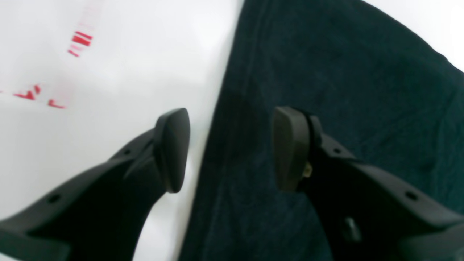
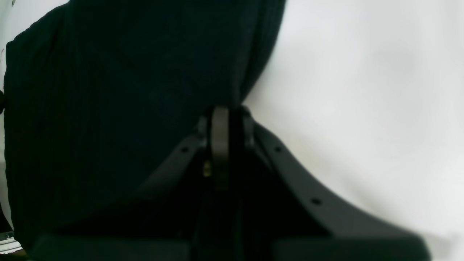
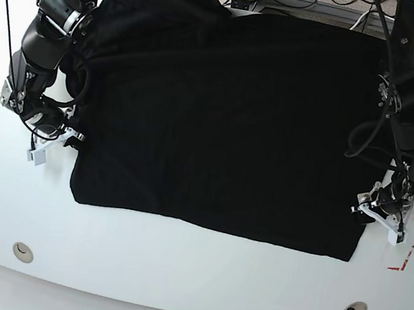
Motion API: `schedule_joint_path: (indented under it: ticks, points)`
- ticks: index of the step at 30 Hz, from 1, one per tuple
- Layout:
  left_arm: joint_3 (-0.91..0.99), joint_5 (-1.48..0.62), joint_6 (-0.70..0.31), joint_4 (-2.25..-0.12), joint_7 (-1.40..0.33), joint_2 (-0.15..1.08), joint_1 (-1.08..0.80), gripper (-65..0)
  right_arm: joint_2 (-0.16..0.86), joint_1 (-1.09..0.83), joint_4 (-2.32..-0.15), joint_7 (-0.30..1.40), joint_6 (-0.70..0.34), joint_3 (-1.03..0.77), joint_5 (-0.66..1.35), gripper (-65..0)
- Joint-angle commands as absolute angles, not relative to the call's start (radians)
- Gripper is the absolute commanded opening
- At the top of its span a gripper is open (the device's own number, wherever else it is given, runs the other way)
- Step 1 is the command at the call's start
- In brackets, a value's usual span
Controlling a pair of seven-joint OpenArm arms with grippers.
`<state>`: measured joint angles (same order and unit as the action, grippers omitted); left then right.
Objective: Fold the T-shirt properly
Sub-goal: 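Grasp the shirt's side edges near the hem and pull to straighten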
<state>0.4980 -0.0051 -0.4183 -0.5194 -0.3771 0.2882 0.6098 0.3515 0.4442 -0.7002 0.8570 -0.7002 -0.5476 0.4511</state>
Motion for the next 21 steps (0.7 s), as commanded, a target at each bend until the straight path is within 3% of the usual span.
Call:
schedule_joint_path:
  ticks: [1,4,7,9,10,21]
  points:
    - [0.496,-0.01,-0.42,-0.527,-0.394,0.275,0.634,-31.5,0.366,0.458,-0.711,0.872,-0.698,-0.545,0.433,-62.9]
    - [0.478,-0.01,-0.42,-0.527,-0.395,0.265,0.634,-34.0,0.367,0.461,-0.711,0.872,-0.698,-0.545,0.43,-62.9]
    - [0.432,-0.01,-0.42,-0.529,-0.389,0.265,0.63,-47.8,0.375,0.464,-0.711,0.872,-0.698,-0.545,0.43,-62.9]
    - [0.412,-0.01,-0.417,-0.529,-0.387,0.265,0.63,-63.1,0.384,0.487,-0.711,0.872,-0.698,-0.544,0.427,-63.1]
    - [0.409,-0.01,-0.417,-0.529,-0.387,0.265,0.63,-65.0,0.39,0.493,-0.71,0.872,-0.698,-0.544,0.426,-63.6]
    - [0.412,-0.015,-0.415,-0.601,-0.364,0.268,0.634,-65.0,0.328,0.674,-0.704,0.73,-0.698,-0.544,0.068,-65.0]
